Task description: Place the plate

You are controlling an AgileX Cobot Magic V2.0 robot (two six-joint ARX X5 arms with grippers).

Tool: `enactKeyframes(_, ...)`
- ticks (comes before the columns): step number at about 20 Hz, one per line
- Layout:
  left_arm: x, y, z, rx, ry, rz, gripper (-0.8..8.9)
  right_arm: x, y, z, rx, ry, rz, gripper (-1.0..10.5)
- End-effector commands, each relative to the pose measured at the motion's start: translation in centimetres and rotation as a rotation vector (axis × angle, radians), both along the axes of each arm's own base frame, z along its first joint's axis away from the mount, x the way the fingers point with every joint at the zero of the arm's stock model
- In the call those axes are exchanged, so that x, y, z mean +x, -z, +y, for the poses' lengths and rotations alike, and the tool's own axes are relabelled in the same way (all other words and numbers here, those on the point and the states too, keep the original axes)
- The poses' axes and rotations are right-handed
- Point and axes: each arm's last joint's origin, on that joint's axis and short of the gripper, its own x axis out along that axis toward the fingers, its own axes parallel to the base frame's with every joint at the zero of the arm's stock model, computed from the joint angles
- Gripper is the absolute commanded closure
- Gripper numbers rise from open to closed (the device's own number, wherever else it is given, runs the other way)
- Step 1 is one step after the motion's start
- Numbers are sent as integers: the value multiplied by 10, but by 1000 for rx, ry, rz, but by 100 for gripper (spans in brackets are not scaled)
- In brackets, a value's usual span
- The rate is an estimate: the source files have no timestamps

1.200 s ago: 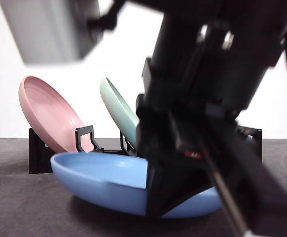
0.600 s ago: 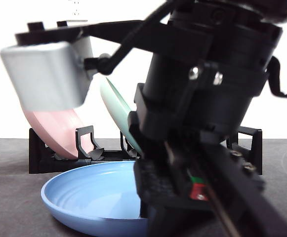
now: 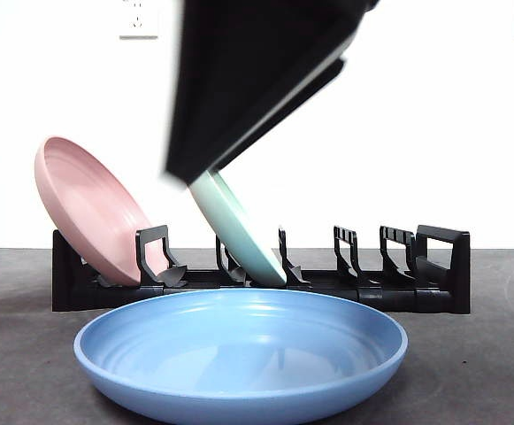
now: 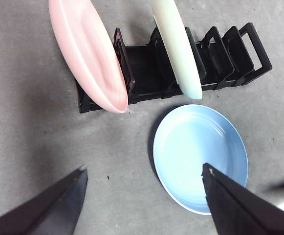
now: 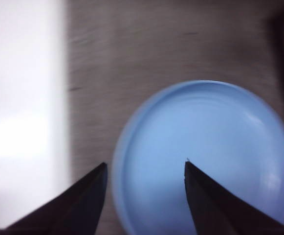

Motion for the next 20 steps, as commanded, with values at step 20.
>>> enactKeyframes(20,131,5,-30,235,-125,85,439,70,-65,-164,380,713,12,694)
